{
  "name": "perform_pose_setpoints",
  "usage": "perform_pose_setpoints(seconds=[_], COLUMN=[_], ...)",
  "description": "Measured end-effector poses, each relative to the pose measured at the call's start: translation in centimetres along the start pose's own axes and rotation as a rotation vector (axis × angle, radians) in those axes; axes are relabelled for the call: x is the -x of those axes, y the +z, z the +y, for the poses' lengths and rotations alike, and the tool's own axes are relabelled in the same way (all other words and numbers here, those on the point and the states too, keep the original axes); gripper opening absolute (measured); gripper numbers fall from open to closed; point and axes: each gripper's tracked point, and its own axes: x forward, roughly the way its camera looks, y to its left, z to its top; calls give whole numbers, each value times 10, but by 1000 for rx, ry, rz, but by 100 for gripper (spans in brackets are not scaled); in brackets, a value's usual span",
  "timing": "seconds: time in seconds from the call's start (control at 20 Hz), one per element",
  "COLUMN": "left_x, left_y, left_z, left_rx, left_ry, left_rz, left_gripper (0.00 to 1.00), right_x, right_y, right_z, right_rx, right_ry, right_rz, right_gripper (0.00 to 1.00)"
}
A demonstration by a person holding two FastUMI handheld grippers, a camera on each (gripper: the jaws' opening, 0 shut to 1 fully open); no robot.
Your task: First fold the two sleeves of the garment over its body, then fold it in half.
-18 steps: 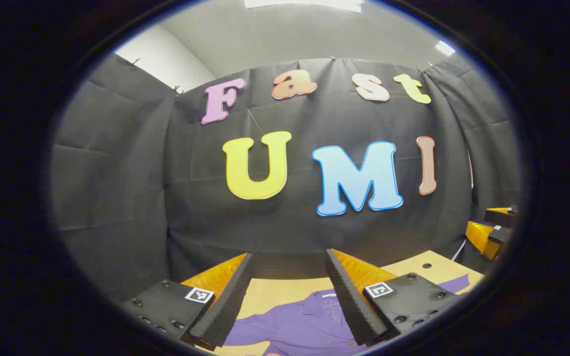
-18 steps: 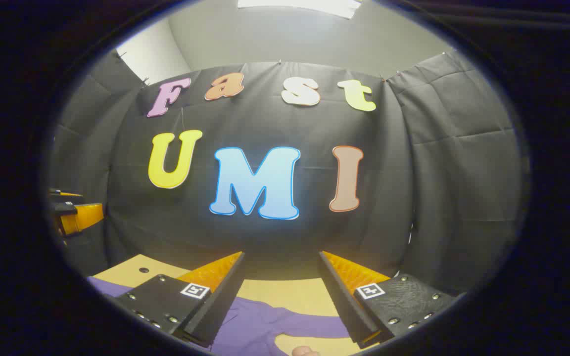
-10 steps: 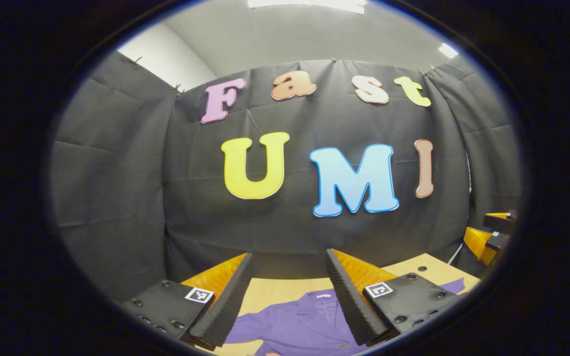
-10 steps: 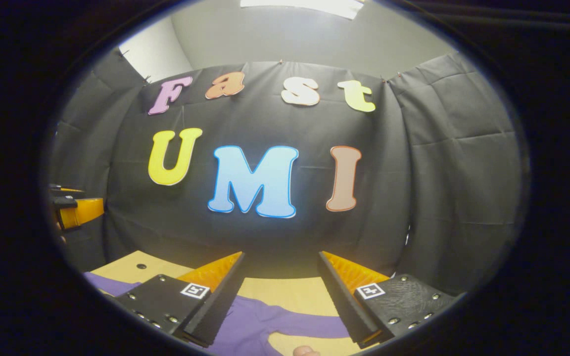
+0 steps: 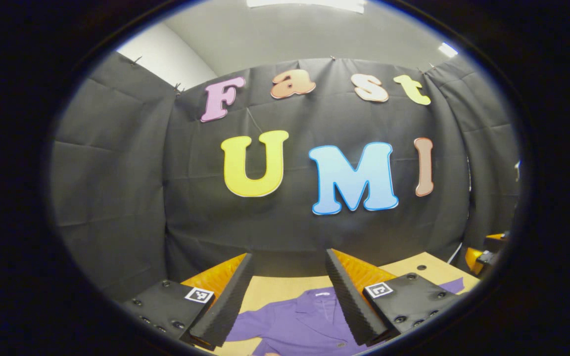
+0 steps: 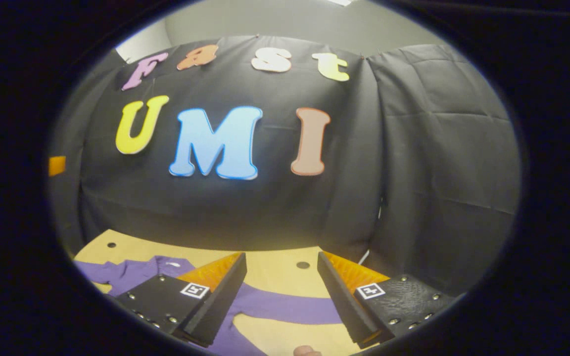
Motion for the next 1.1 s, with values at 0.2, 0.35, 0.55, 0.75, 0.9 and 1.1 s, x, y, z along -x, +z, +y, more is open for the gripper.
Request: perform_pose_setpoints(seconds=[0.2,0.35,0.55,0.75,0.9,1.1], left_x=[2,2,5,8,9,9], left_y=[-2,-10,-15,-17,-20,-28], left_z=[6,12,23,30,33,33], left_rx=[-14,-22,-30,-49,-53,-41], left_ry=[20,39,75,114,141,162], left_rz=[12,34,61,78,91,114], left_gripper=[100,100,100,100,100,100], right_x=[-37,-60,-89,-100,-116,-119], right_y=[-80,-139,-196,-238,-264,-292], right_z=[-46,-71,-82,-100,-104,-102], right_rx=[-34,-60,-64,-60,-56,-79], right_ry=[-86,-122,-152,-166,-177,-146], right_rz=[175,309,432,537,601,673], right_gripper=[93,93,93,93,93,93])
